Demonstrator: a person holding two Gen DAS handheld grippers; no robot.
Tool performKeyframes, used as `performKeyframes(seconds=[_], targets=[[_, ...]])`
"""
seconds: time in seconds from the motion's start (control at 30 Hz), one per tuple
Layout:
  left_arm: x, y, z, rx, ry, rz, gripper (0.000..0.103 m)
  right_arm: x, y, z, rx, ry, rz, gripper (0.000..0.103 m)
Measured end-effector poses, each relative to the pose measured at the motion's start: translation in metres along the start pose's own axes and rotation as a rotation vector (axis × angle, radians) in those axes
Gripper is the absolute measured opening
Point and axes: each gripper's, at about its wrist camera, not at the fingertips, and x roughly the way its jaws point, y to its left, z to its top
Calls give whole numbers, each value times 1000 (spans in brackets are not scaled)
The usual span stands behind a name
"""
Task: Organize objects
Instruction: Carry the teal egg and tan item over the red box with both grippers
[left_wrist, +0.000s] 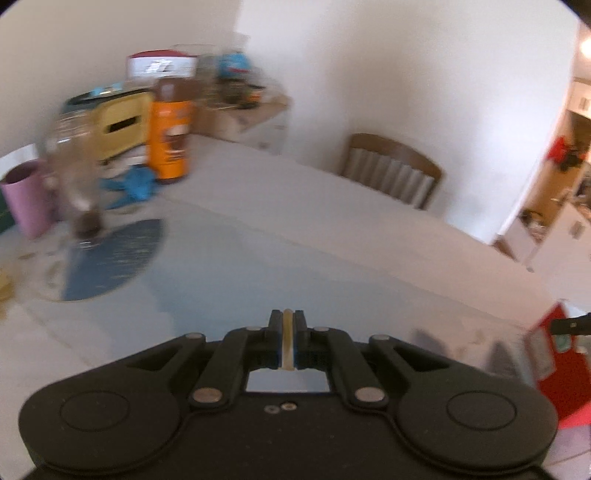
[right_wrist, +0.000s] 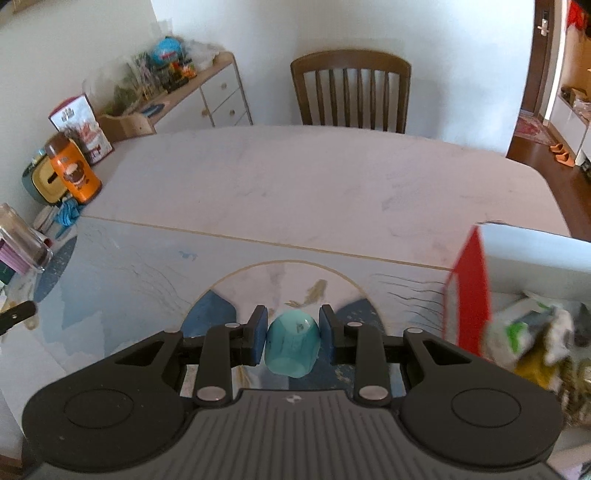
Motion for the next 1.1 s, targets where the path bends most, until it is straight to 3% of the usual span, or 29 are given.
performKeyframes(seconds=[0.27,0.53,1.1], targets=[[3,-91,-3,60,25,-190,3,-46,-46,-18,58,-49,-7,29],[15,-189,-10,206,64,-330,3,-79,-100,-38,129,-96,-29,29],[27,-336,-44,406,145,-495,4,-121,-204,-69,252,-162,-111,29]])
